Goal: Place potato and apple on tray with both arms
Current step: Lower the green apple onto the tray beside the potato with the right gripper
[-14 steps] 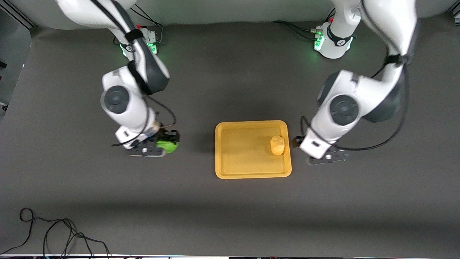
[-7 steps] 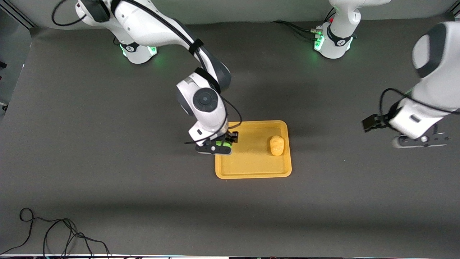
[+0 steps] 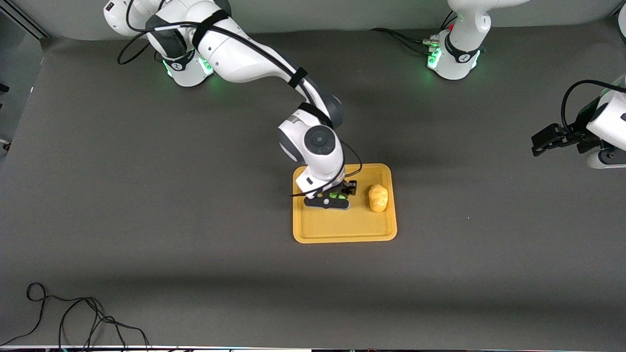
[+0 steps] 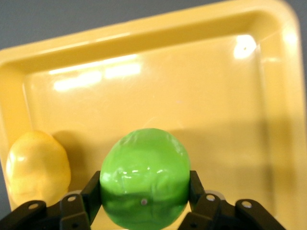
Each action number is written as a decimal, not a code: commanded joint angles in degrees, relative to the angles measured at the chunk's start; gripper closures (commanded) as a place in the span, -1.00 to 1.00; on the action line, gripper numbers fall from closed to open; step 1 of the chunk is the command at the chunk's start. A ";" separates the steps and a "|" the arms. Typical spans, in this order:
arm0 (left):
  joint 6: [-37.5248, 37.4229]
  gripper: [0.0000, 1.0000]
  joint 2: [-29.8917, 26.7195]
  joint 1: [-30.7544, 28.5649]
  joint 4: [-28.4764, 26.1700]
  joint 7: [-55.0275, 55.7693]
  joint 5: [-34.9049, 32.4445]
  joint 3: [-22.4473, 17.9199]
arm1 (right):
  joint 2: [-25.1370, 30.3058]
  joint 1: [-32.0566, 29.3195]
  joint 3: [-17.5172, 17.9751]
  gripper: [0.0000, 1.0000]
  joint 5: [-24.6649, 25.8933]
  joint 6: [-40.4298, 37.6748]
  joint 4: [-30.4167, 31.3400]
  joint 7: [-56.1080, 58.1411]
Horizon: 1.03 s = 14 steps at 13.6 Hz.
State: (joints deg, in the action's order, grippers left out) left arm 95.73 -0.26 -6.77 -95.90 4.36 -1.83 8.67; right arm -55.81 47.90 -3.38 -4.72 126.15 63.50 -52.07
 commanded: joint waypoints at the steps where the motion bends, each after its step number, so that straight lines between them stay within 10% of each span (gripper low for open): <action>1: -1.16 -1.00 -2.03 -0.61 -1.48 -0.93 0.68 0.29 | -1.76 0.09 -0.49 -0.11 -0.29 0.06 -2.42 -1.11; 11: -0.63 -1.00 -2.82 5.72 -1.48 -0.93 0.42 -7.97 | -3.69 0.00 -0.67 -0.11 2.35 -0.38 -2.33 -0.93; 14: -0.37 -1.00 -3.17 5.36 -1.22 -0.93 0.77 -8.06 | -3.60 -0.09 -0.66 -1.00 2.09 -0.38 -2.33 -1.28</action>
State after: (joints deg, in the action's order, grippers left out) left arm 95.21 -1.59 -2.28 -96.16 4.20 -1.68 1.62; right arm -58.07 47.84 -3.90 -3.57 126.18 63.21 -52.21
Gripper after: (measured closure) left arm 0.000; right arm 0.220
